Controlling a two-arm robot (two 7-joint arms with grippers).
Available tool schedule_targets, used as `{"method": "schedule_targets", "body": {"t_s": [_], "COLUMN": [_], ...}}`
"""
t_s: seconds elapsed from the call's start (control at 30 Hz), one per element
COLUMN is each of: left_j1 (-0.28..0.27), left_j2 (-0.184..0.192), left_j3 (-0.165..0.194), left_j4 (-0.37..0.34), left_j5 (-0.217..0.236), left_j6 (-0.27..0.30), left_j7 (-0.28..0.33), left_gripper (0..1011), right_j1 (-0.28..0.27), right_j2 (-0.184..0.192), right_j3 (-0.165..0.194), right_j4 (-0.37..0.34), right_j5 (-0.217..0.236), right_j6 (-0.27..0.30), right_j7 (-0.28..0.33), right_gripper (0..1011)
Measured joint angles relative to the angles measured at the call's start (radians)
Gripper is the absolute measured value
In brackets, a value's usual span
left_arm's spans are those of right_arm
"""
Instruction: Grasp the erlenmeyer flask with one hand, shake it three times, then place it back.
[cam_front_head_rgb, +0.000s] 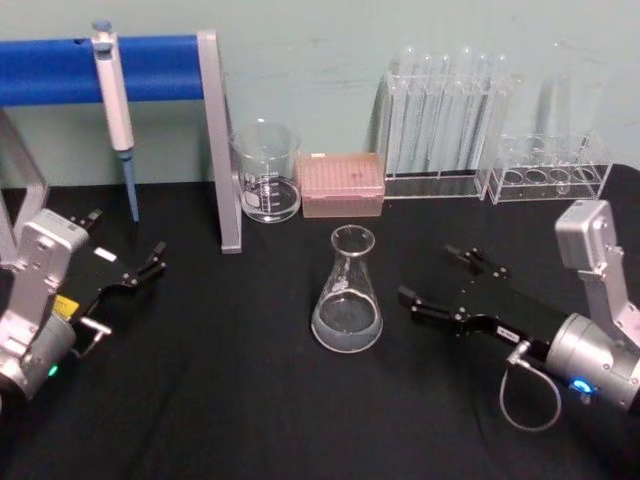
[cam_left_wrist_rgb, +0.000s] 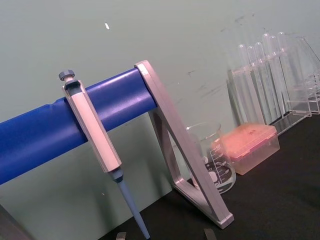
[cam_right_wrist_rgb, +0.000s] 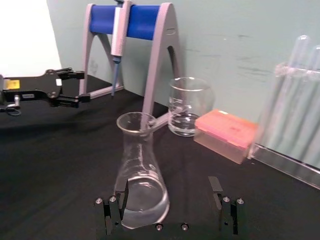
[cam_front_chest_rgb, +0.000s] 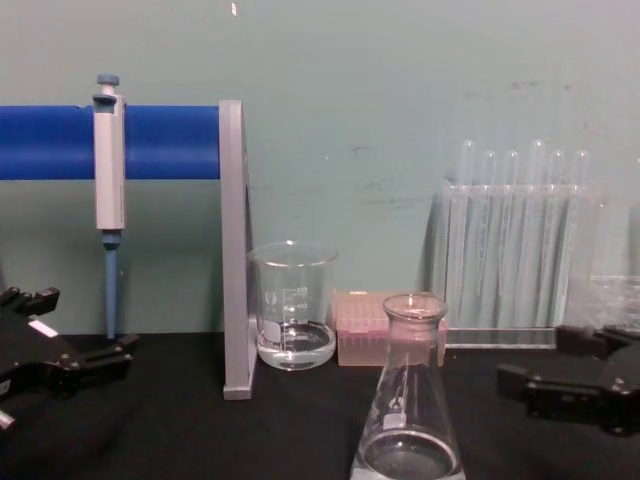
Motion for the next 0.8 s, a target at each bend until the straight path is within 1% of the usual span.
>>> {"method": "schedule_targets", "body": {"t_s": [0.37,0.4,0.8], "left_j1": [0.000,0.000,0.000], "left_j2": [0.000,0.000,0.000], "left_j3": [0.000,0.000,0.000], "left_j4": [0.000,0.000,0.000], "left_j5": [0.000,0.000,0.000], "left_j6": [0.000,0.000,0.000], "left_j7": [0.000,0.000,0.000], "left_gripper": [1001,1001,1001], "right_j1": [0.062,0.062,0.121], "right_j2": [-0.060,-0.060,-0.115], "right_j3": [-0.034,-0.034,-0.069], "right_j4": [0.054,0.054,0.113], "right_j5": [-0.029,-0.029,-0.060], "right_j6": [0.006,0.006,-0.001], "right_j7": [0.051,0.051,0.064], "right_gripper": [1002,1003,1003]}}
